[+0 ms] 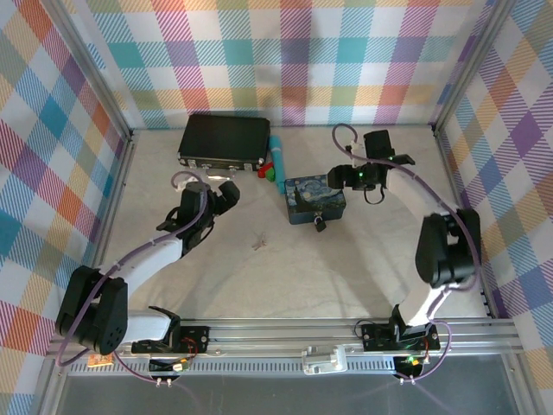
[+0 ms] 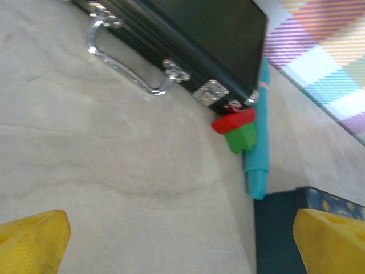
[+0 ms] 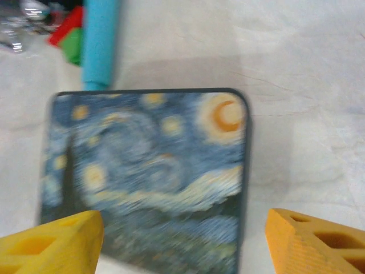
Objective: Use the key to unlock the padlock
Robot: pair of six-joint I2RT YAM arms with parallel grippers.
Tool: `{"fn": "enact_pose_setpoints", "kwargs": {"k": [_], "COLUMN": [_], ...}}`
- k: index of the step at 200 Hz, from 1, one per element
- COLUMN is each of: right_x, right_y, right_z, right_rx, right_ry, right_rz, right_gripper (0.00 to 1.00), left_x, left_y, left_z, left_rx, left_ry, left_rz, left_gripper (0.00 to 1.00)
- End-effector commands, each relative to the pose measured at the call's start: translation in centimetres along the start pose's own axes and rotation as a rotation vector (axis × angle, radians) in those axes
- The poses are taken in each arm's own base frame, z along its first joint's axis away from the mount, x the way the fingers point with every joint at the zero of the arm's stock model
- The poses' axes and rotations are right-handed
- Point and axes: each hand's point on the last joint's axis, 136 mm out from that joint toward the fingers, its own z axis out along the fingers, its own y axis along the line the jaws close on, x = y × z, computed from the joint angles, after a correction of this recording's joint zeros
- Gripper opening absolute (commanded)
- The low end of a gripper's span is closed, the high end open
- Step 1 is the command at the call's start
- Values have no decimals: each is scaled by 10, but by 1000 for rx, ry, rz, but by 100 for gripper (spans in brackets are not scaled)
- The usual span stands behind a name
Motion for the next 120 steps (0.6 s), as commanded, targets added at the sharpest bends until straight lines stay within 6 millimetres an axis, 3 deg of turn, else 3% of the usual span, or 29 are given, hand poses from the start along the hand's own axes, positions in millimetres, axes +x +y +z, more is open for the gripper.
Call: {"fn": "enact_pose_setpoints", "kwargs": {"k": [1, 33, 77, 100, 120], "right_x": [30, 79, 137, 150, 150], "right_y": [32, 104, 185, 200, 195], "right_z": [-10, 6, 53, 84, 107], "right_rx": [3, -76, -140, -60, 72], "right_ry": [52, 140, 248, 264, 238], "right_rz": [-37, -132, -189, -179, -165], "right_gripper": [73, 69, 60, 56, 56], "left_x": [-8, -13, -20, -20, -19], "left_y": [28, 69, 91, 92, 92], "left_z": [-5, -11, -24, -27, -28], "left_rx": [-54, -122, -168, -171, -162], "left_ry": [-49, -88, -117, -116, -107], "left_rz": [-96, -202, -223, -214, -214], "left_gripper": [100, 100, 99, 99, 100]}}
